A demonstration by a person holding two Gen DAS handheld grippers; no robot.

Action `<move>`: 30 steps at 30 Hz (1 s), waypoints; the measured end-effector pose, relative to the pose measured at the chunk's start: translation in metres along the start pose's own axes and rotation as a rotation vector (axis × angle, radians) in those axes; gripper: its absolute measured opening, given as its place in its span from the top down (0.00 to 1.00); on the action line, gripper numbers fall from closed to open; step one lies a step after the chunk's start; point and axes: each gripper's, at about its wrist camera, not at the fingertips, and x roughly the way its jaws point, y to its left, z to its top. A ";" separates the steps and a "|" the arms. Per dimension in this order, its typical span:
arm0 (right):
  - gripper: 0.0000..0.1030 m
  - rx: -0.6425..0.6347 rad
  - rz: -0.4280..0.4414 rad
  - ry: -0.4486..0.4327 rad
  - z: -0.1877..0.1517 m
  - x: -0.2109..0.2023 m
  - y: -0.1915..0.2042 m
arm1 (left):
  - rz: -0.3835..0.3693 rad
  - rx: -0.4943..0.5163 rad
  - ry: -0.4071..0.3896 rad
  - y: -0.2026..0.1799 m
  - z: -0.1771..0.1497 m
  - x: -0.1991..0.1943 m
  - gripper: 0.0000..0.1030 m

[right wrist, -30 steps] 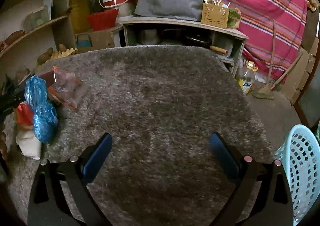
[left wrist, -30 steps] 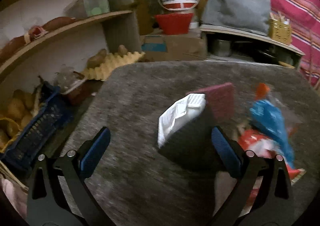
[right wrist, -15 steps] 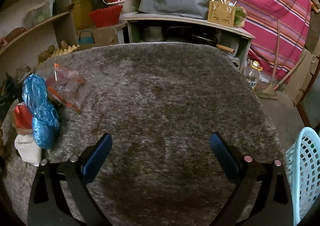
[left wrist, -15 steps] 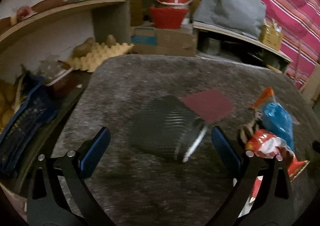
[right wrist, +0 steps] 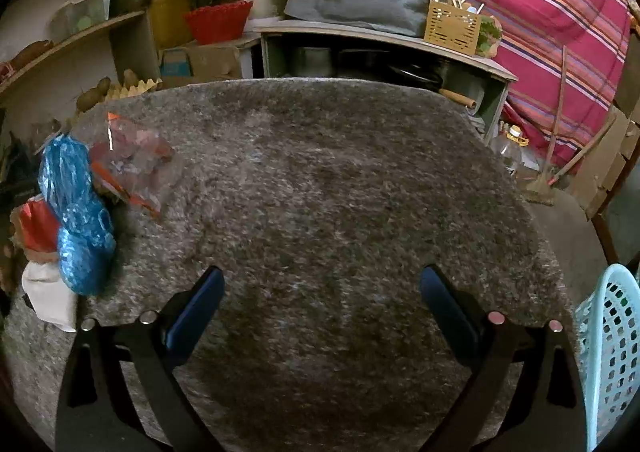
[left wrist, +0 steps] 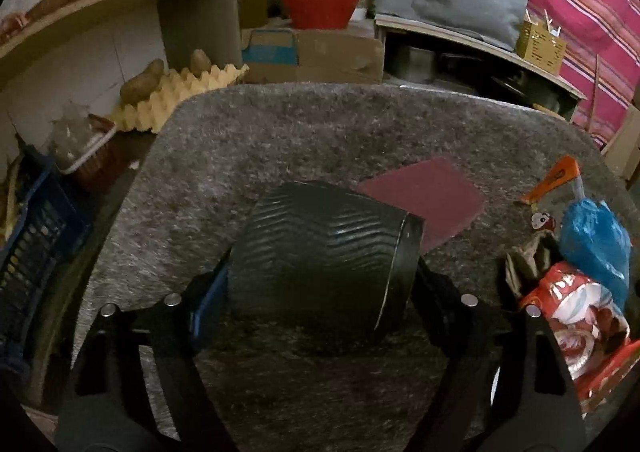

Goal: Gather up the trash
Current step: 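Lower the left gripper onto the black ribbed cylinder and close it, then grasp the blue plastic bag with the right gripper while the left gripper holds the cylinder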

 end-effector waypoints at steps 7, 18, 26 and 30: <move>0.06 -0.036 0.047 -0.031 0.005 -0.007 0.027 | 0.058 0.001 -0.066 0.001 -0.008 -0.034 0.26; 0.07 -0.147 0.135 -0.065 0.001 -0.022 0.099 | 0.137 -0.062 -0.104 0.026 -0.040 -0.076 0.26; 0.07 -0.184 0.150 -0.065 -0.001 -0.023 0.122 | 0.134 -0.099 -0.111 0.045 -0.043 -0.086 0.33; 0.10 -0.206 0.142 -0.044 -0.002 -0.012 0.133 | 0.137 -0.086 -0.088 0.048 -0.046 -0.078 0.32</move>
